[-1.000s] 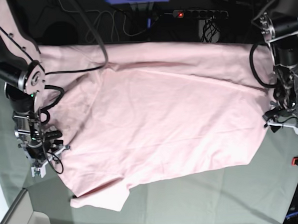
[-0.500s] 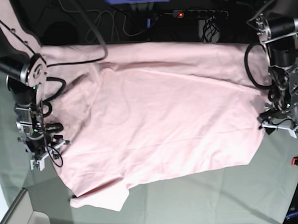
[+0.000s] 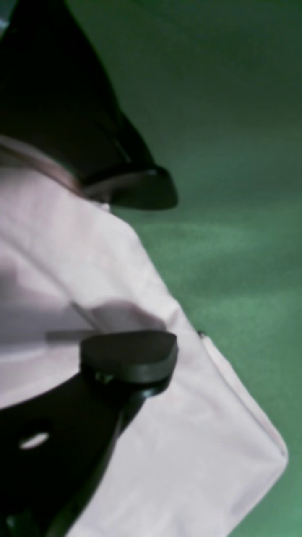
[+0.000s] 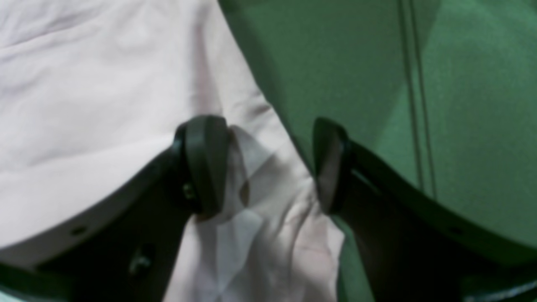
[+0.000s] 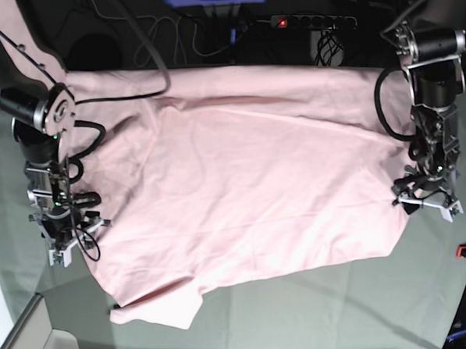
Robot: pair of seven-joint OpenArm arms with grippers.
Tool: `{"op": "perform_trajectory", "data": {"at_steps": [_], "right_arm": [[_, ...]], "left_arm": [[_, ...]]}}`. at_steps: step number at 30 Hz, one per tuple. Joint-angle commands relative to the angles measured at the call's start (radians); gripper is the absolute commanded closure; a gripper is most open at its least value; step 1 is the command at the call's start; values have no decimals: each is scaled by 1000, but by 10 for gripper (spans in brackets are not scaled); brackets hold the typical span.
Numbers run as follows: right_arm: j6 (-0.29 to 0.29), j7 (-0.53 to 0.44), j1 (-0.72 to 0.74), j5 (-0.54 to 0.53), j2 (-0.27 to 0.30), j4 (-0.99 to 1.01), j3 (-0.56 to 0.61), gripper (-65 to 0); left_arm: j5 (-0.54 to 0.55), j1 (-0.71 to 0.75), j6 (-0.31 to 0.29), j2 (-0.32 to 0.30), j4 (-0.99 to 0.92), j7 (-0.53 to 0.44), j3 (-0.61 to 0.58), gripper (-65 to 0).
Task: Layout the t-shirt on the table in an organized manner, then fold the t-shirt properly
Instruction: 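Lower both grippers and pinch the shirt's side edges midway along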
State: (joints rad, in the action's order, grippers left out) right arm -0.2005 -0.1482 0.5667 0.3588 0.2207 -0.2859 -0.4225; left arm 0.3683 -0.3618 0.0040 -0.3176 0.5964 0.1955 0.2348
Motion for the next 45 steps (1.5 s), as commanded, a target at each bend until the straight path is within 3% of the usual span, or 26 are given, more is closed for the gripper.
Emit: {"op": "perform_trajectory", "data": {"at_steps": [1, 6, 8, 9, 13, 14, 20, 29, 41, 45], "right_arm": [[9, 12, 16, 4, 6, -8, 1, -329], [9, 12, 14, 4, 6, -8, 1, -329], [9, 12, 14, 4, 6, -8, 1, -329], [9, 12, 14, 4, 6, -8, 1, -329], [9, 11, 14, 4, 6, -8, 1, -329], [9, 9, 16, 4, 6, -8, 1, -329], [9, 9, 17, 4, 6, -9, 1, -328], [14, 6, 23, -31, 6, -95, -57, -330], [16, 11, 19, -28, 6, -92, -48, -330], [16, 9, 22, -27, 13, -23, -45, -329]], "left_arm": [[5, -26, -6, -12, 4, -1, -36, -435], [5, -44, -6, -12, -8, -3, -131, -432], [5, -46, -6, -12, -8, -3, -131, -389], [7, -46, -6, -12, -8, -3, -131, -337], [7, -56, -6, -12, 1, -3, -131, -16], [7, -65, -6, -12, 0, -1, -131, 0], [13, -79, -6, -12, 9, 5, -131, 0], [15, 47, 1, -18, 288, 8, -130, 0], [16, 91, 1, -41, 299, 6, -127, 0], [15, 91, -2, -38, 299, 8, -44, 0]]}}
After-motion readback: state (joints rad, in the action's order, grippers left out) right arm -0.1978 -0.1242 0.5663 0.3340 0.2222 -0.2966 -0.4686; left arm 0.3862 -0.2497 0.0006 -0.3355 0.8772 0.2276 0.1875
